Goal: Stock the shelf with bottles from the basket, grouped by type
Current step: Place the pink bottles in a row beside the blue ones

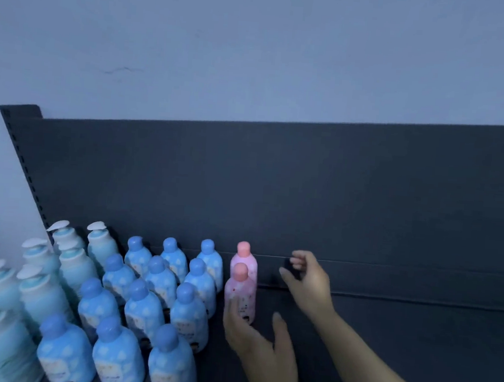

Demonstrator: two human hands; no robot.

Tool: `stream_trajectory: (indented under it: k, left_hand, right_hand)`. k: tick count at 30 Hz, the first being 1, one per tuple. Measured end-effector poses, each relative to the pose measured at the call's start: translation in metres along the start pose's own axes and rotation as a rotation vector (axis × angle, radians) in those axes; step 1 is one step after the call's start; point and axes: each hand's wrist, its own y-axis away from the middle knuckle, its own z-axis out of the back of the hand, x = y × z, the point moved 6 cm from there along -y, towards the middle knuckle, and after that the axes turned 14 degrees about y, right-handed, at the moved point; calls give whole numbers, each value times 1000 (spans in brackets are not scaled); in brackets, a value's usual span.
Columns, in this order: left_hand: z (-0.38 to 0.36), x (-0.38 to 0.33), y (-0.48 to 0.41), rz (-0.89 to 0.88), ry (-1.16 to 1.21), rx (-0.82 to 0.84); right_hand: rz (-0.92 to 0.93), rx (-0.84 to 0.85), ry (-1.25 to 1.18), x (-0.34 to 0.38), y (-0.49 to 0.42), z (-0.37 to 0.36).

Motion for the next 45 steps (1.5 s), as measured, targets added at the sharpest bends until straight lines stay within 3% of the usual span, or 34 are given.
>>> stream_trajectory:
  k: [2,5,8,12,19,26,35,45]
  left_hand:
    - [-8,-42,-27,-231,25,137]
    - [-14,-77,-80,-510,-383,158]
    - [-17,-101,-112,-634,-638,201]
    - [-15,-135,-119,-707,-705,174]
    - [-19,-175,-94,-804,-604,175]
    - [-38,-194,-33,-833,-442,321]
    - [-87,-215,102,-861,-256,588]
    - [-136,-230,280,-913,-137,810]
  right_hand:
    - [144,-150,77,35,6,37]
    - [351,-325,317,85,14,83]
    - [489,-469,601,117,15,112]
    - [487,-514,746,132,19,137]
    - [422,-605,848,128,51,170]
    - [270,-670,922,98,104,213]
    - [40,-714,1056,11,191,303]
    - [-80,-686,1084,-126,288,395]
